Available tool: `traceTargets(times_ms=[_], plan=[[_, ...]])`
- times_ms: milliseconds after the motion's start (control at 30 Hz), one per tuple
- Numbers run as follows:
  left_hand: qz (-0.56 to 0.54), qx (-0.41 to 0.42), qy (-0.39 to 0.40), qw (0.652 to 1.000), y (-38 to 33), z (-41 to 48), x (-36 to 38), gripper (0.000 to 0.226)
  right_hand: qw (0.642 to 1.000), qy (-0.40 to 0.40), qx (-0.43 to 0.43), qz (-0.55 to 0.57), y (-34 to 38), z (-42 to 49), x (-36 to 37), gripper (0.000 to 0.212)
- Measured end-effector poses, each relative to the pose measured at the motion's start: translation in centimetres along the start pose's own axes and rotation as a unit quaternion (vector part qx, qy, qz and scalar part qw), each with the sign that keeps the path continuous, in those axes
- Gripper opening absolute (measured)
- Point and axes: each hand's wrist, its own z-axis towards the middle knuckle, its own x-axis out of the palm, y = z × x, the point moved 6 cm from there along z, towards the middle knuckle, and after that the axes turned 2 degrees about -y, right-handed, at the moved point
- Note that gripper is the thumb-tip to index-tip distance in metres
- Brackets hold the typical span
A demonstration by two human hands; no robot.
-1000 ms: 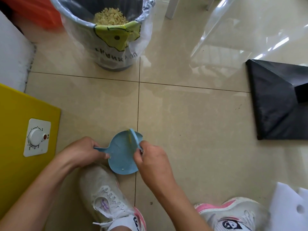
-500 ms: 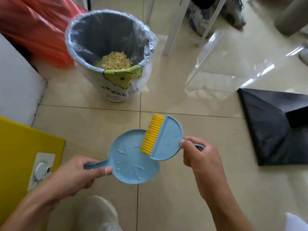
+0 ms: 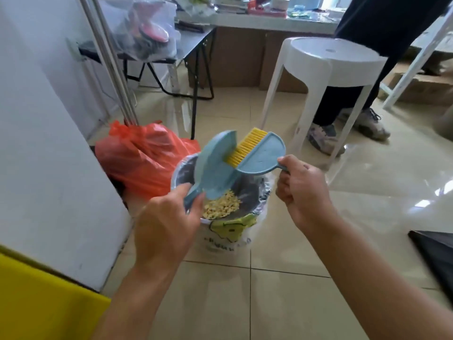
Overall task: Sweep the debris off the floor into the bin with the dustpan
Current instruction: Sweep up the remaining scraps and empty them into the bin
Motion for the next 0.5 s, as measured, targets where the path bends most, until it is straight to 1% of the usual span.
traceTargets(times_ms=[33, 100, 167, 233, 300, 367, 433, 500], plan=[[0.057, 0.036, -0.019, 0.998, 0.4, 0.0, 1.0, 0.029, 1.0, -0.003, 0.027, -0.005, -0.9, 0.6, 0.1, 0.026], [0.119, 0.061, -0.02, 0.991, 1.8, -0.2, 2.9, 0.034, 0.997, -0.006, 0.069, -0.022, -2.6, 0.8, -0.2, 0.027], [0.139, 0.057, -0.02, 0.988, 3.1, -0.7, 3.9, 0.034, 0.996, -0.006, 0.079, -0.048, -4.0, 0.4, -0.9, 0.026], [0.142, 0.058, -0.034, 0.988, 3.7, -1.2, 4.1, 0.034, 0.996, -0.002, 0.065, -0.068, -4.6, -0.1, -1.4, 0.02], [0.128, 0.048, -0.044, 0.99, 4.1, -1.5, 4.0, 0.033, 0.996, 0.003, 0.043, -0.074, -4.5, -0.9, -1.7, 0.024], [0.074, 0.017, -0.054, 0.996, 4.2, -1.7, 3.7, 0.032, 0.998, 0.002, 0.027, -0.063, -4.2, -1.8, -2.0, 0.031], [-0.039, -0.043, -0.049, 0.997, 4.2, -1.7, 3.3, 0.032, 0.999, 0.006, 0.014, -0.048, -4.0, -2.8, -2.2, 0.032], [-0.153, -0.115, -0.035, 0.981, 4.3, -1.8, 3.4, 0.03, 0.999, 0.018, 0.004, -0.03, -4.0, -3.4, -2.1, 0.03]])
